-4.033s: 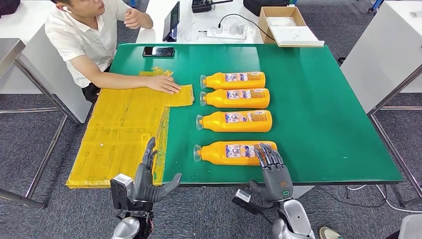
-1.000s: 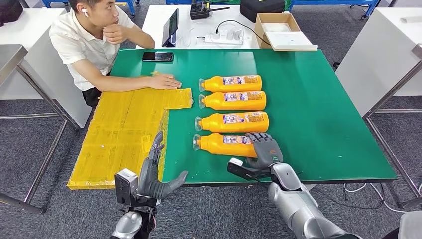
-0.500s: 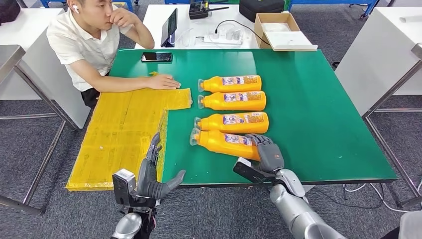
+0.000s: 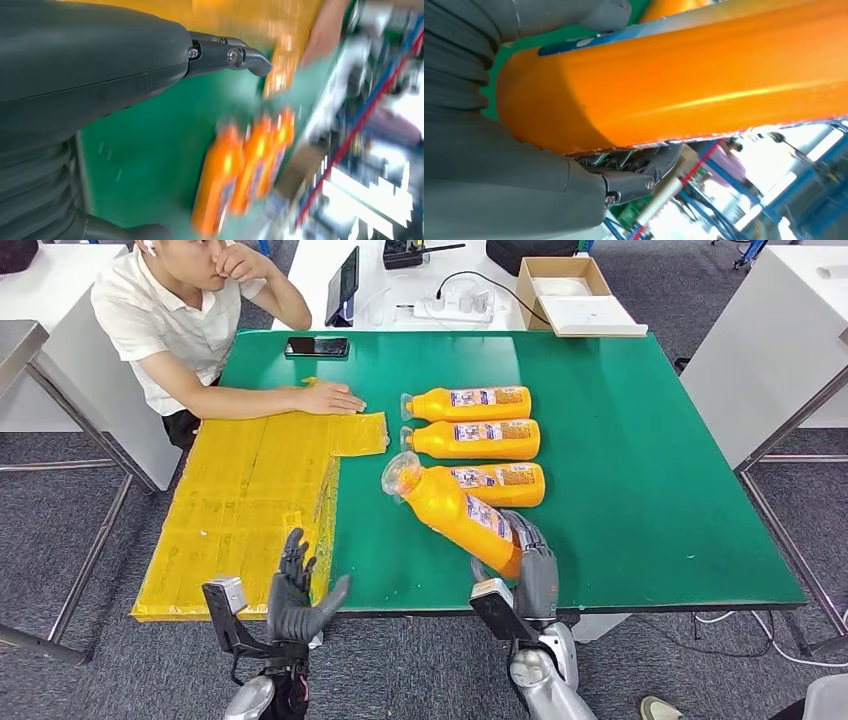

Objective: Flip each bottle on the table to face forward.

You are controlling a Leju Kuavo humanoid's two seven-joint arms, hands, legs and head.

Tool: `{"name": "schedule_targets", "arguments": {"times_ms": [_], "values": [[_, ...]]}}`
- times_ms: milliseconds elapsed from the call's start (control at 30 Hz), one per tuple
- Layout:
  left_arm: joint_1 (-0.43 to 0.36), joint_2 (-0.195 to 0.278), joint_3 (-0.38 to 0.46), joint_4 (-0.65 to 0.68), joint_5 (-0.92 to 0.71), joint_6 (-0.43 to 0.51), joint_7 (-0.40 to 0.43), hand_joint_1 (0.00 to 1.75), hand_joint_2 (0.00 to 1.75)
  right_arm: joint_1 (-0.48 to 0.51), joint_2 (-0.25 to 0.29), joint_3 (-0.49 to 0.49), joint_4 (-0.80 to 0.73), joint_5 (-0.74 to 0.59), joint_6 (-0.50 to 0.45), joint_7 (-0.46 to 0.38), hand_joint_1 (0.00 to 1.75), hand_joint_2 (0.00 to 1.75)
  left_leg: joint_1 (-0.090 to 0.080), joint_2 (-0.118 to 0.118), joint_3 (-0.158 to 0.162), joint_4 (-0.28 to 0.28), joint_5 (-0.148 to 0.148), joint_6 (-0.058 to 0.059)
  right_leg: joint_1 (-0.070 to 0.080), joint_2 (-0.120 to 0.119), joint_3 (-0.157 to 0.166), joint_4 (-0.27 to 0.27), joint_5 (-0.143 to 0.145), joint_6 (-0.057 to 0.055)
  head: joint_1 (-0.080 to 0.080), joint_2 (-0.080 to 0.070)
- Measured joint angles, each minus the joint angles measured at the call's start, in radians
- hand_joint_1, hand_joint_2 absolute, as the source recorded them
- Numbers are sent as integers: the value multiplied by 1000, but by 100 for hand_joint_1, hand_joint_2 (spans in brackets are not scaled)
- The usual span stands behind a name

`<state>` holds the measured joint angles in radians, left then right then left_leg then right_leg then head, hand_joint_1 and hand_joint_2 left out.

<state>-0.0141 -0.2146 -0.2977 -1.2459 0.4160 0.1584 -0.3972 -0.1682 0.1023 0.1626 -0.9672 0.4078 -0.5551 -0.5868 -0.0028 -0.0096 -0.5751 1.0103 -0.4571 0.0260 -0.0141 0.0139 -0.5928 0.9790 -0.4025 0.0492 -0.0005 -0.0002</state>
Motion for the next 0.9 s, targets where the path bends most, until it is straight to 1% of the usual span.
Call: {"name": "schedule_targets", "arguments": {"times_ms": [100,200,367,467,700,900], "values": [[12,7,-52,-22,-30,-76,-20,0,175,11,5,32,-43,-13,-2,-20,175,175,-1,0,-2,0,0,0,0,0,-2,0,0,0,0,0],[14,23,-100,-47,-58,-113,-34,0,175,15,14,64,-56,-14,1,-43,175,175,-1,-1,-4,0,0,0,0,-1,-4,0,0,0,0,0],[13,45,-149,-71,-123,-173,-67,0,175,16,33,129,-45,21,20,-62,175,175,0,-1,-5,0,0,0,0,-1,-5,0,0,0,0,0],[11,50,-168,-74,-140,-184,-70,0,175,15,55,181,-13,47,20,-75,175,175,0,-1,-5,0,0,0,0,-1,-5,0,0,0,0,0],[6,51,-165,-72,-85,-187,-40,0,175,17,86,297,46,109,-16,-78,175,175,0,-1,-5,0,0,0,0,-1,-5,0,0,0,0,0],[3,45,-155,-63,16,-155,15,0,175,16,99,360,72,139,-43,-79,175,175,0,0,-6,0,0,0,0,-1,-6,0,0,0,0,0]]}}
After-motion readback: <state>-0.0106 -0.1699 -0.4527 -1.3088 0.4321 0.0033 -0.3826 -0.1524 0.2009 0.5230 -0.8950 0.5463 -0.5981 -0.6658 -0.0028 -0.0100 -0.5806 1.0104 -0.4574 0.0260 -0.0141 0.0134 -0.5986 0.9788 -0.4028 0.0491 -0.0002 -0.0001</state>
